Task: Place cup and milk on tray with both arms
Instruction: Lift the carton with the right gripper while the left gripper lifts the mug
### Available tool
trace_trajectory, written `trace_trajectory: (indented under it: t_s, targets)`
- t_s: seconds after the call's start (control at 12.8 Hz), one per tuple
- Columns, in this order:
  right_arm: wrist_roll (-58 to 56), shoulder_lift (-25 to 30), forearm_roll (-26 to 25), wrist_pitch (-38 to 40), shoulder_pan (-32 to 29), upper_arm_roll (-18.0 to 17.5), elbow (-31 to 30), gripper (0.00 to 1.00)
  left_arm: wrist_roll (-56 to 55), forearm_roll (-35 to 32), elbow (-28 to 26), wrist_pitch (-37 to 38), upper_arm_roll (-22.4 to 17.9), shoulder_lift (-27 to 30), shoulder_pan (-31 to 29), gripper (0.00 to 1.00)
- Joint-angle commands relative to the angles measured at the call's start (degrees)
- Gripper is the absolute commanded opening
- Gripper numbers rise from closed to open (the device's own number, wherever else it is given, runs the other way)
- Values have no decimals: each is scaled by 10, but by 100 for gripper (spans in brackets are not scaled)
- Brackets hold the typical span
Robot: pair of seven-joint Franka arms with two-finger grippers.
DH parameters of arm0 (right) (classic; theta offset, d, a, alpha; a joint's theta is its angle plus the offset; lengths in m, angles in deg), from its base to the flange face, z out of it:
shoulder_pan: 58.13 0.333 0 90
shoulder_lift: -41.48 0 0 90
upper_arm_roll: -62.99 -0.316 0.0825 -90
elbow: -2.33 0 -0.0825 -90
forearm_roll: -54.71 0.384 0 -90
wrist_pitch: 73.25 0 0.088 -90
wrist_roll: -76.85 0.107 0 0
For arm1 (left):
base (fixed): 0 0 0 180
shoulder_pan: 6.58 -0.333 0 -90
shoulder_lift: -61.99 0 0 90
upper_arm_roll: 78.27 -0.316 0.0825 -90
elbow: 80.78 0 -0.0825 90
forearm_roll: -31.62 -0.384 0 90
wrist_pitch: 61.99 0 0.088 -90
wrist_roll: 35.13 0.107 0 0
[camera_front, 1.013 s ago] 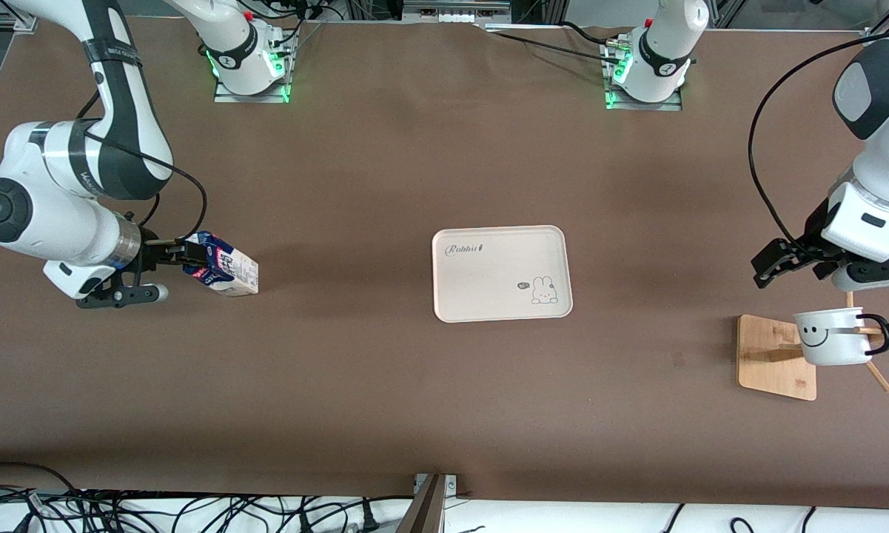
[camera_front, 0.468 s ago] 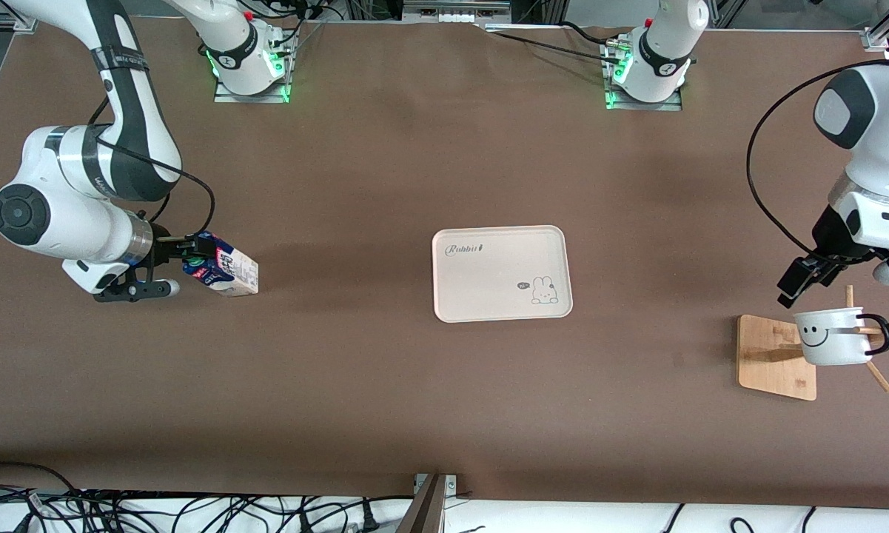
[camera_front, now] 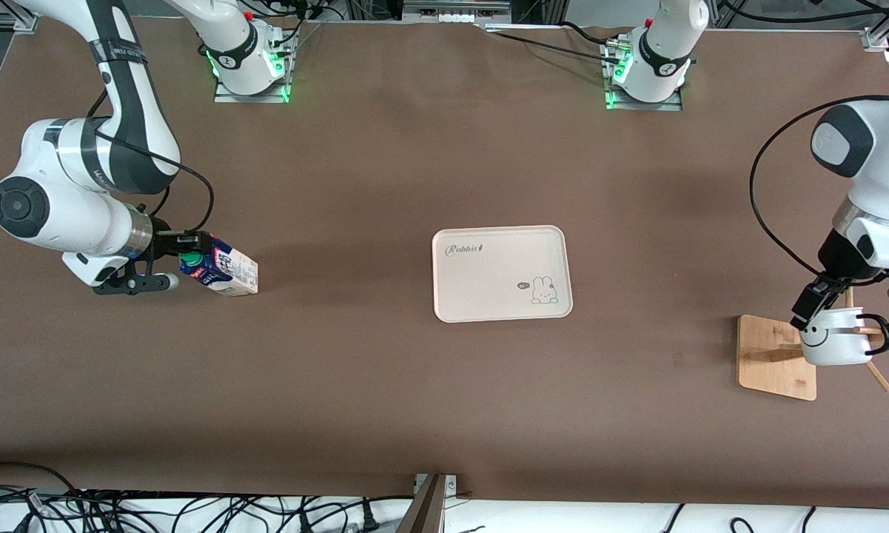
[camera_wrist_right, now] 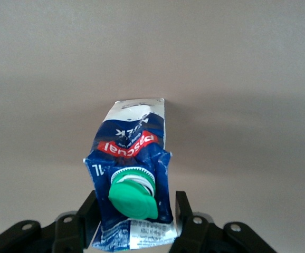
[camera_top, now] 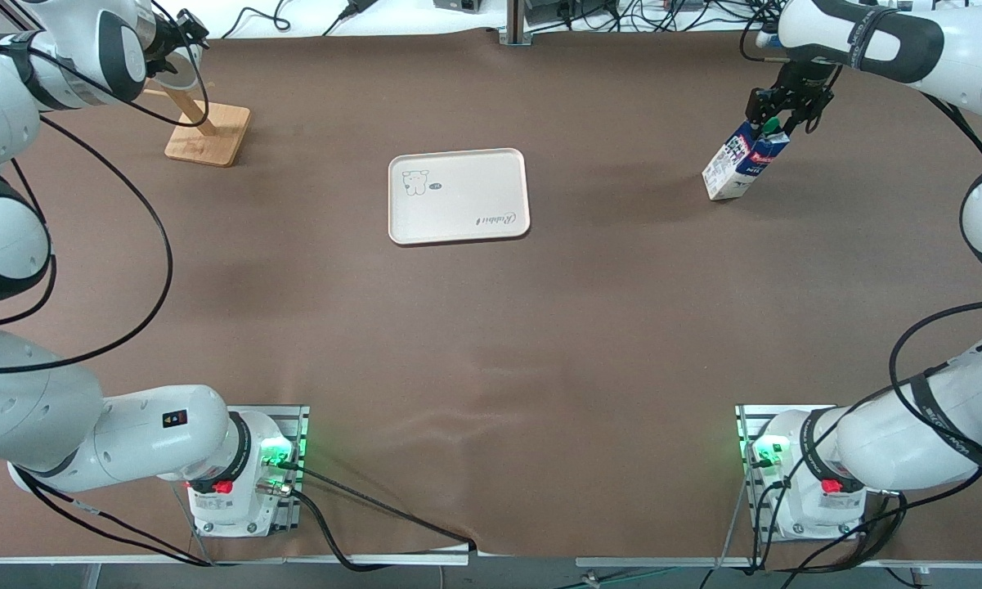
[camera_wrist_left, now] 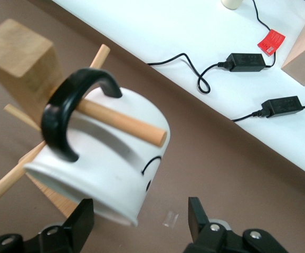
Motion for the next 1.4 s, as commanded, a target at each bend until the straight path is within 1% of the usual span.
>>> trace_trajectory:
  t_s: [0.0, 0.08, 0.16, 0.31, 0.39, 0.47, 0.62, 0.7, 0.86, 0.94, 1.01, 1.17, 1.32]
  targets:
    - [7, 16, 9, 0, 2, -8, -13, 56, 38, 15, 69, -1, 4, -51, -3, 55]
    - [7, 16, 9, 0, 2, -9, -13, 53, 39, 16, 68, -1, 4, -51, -3, 43]
    - [7, 15, 9, 0, 2, -9, -11, 52, 40, 16, 68, 0, 4, -51, -3, 29]
    - [12, 15, 8, 2, 3, -14, -5, 50, 41, 16, 65, 1, 4, -48, -3, 23]
    - [12, 15, 8, 7, 3, -16, -2, 50, 41, 16, 62, 2, 5, -46, -3, 22]
    - [11, 15, 9, 9, 4, -18, 4, 50, 43, 15, 58, 3, 6, -45, -3, 13]
    - [33, 8, 10, 46, 15, -18, 47, 50, 42, 15, 58, 8, 7, -38, 1, 3]
    - [46, -1, 12, 69, 28, -18, 75, 50, 42, 14, 58, 17, 8, -36, 3, 0]
    - [79, -22, 16, 97, 55, -18, 124, 50, 38, 14, 58, 45, 31, -23, 3, 0]
    - [99, -38, 30, 106, 74, -18, 147, 50, 36, 13, 59, 63, 44, -15, 3, 0]
    - [127, -57, 45, 116, 93, -18, 174, 50, 36, 10, 59, 83, 49, -8, 3, 0]
    - [199, -100, 49, 129, 146, -18, 232, 50, 38, 6, 60, 116, 62, 3, 4, 0]
    - [285, -144, 53, 134, 199, -18, 291, 50, 39, 6, 63, 139, 87, 9, 4, 0]
